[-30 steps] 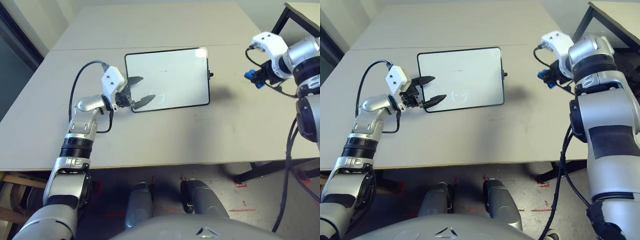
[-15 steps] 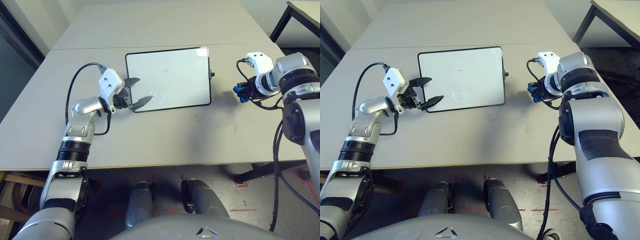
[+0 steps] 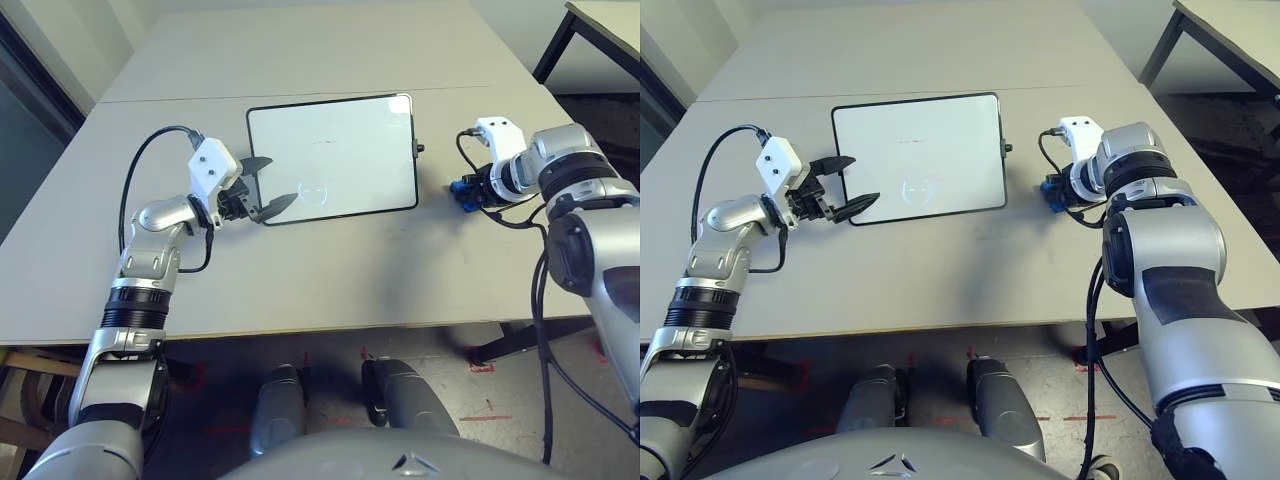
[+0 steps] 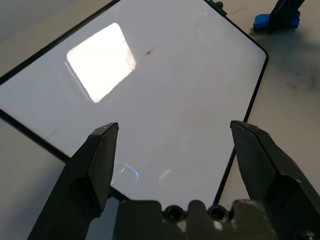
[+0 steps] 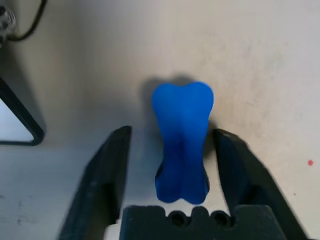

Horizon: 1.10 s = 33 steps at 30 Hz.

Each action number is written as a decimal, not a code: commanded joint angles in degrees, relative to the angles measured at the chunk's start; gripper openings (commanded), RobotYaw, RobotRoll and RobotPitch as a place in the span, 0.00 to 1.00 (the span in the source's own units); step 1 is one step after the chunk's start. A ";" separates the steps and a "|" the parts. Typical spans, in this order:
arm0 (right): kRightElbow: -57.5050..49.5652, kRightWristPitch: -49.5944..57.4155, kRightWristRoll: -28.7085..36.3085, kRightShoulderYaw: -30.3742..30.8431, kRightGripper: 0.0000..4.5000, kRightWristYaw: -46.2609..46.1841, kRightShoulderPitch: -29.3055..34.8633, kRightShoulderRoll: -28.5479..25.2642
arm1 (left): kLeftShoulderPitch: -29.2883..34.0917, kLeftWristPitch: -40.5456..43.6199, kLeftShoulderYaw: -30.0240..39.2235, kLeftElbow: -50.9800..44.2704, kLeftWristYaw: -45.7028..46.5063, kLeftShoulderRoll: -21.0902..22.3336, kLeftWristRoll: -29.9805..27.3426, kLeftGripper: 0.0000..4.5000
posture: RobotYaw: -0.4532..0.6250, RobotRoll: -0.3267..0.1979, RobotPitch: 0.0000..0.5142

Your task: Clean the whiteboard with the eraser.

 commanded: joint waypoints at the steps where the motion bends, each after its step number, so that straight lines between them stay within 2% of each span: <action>1: -2.18 -1.33 1.61 -1.17 0.95 2.39 -0.97 -3.06 | 0.87 2.45 2.93 -2.51 -0.11 1.42 -2.82 1.00 | 0.38 0.62 0.19; 2: -2.79 -1.64 1.97 -1.22 0.99 3.32 -1.09 -3.75 | 0.82 3.23 3.73 -3.06 0.02 1.60 -3.74 1.00 | 0.37 0.62 0.19; 6: -6.01 -4.51 4.19 -2.89 0.99 4.74 -0.42 -6.19 | 0.12 5.98 7.45 -4.34 1.49 2.13 -6.76 1.00 | 0.36 0.62 0.19; 8: -9.36 -9.56 6.01 -5.08 0.99 4.37 1.74 -7.73 | -0.46 7.38 10.60 -4.29 3.40 2.66 -8.48 1.00 | 0.36 0.62 0.19; 10: -13.74 -17.40 7.16 -6.53 0.99 4.46 5.54 -8.69 | -0.76 8.24 13.44 -3.55 5.85 3.11 -9.43 1.00 | 0.35 0.62 0.19; 13: -18.49 -27.88 12.64 -13.32 0.99 3.81 11.76 -8.88 | -0.65 9.07 17.30 -2.07 10.30 3.60 -9.98 1.00 | 0.34 0.62 0.20; 16: -20.21 -32.01 16.55 -18.27 0.99 1.83 16.11 -9.08 | -1.05 9.62 20.43 0.17 14.64 3.95 -9.95 1.00 | 0.34 0.62 0.21; 20: -21.89 -39.55 18.86 -21.71 0.99 -0.01 22.76 -9.06 | -2.06 8.45 23.95 4.89 19.78 3.94 -9.67 1.00 | 0.32 0.62 0.23; 26: -22.16 -51.01 19.90 -23.14 0.99 -0.99 30.78 -8.29 | -3.51 5.45 27.65 14.60 25.72 3.54 -9.40 1.00 | 0.31 0.62 0.26; 33: -21.51 -55.33 20.87 -22.92 0.99 -0.77 32.51 -7.10 | -6.74 2.81 28.08 22.93 27.63 4.42 -9.14 1.00 | 0.30 0.62 0.26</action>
